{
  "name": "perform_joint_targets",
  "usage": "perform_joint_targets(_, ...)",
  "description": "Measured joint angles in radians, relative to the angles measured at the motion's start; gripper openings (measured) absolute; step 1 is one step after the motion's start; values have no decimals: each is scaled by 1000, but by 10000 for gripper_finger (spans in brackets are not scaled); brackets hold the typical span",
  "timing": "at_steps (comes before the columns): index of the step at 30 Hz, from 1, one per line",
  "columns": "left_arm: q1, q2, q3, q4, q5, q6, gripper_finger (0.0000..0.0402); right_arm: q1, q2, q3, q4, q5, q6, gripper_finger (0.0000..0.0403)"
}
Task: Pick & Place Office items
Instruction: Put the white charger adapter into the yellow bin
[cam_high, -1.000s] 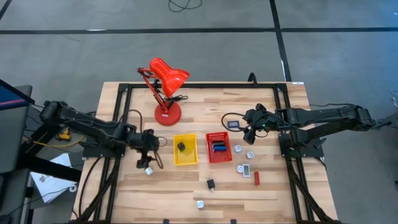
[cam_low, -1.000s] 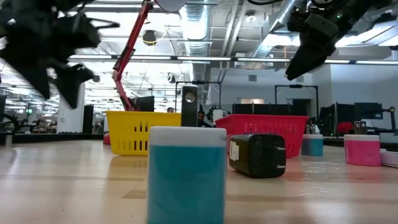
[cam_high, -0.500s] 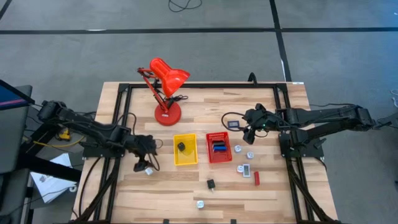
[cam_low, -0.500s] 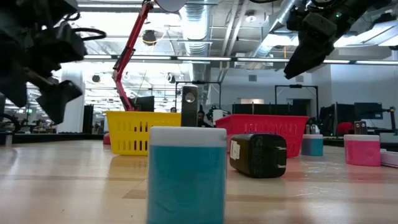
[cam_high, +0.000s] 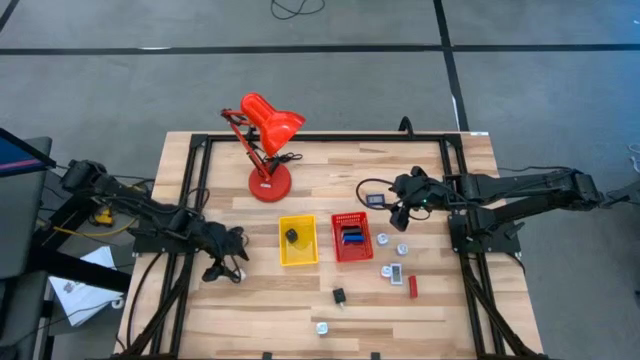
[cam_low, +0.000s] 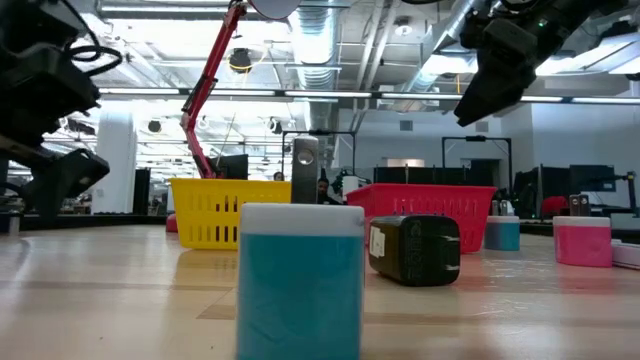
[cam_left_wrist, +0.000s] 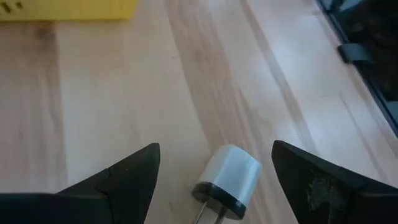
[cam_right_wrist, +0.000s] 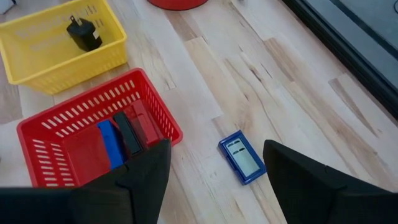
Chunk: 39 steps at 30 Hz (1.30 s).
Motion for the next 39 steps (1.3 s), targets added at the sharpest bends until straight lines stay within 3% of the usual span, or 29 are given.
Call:
perform_joint_targets(11, -60, -2, -63, 17, -40, 95, 305, 0, 0, 0, 45, 0, 21, 249)
perform_joint_targets(30, -59, 0, -65, 68, -37, 46, 305, 0, 0, 0, 52, 0, 21, 249)
perform_joint_targets(39, -62, 10, -62, 13, -46, 57, 305, 0, 0, 0, 53, 1, 47, 249)
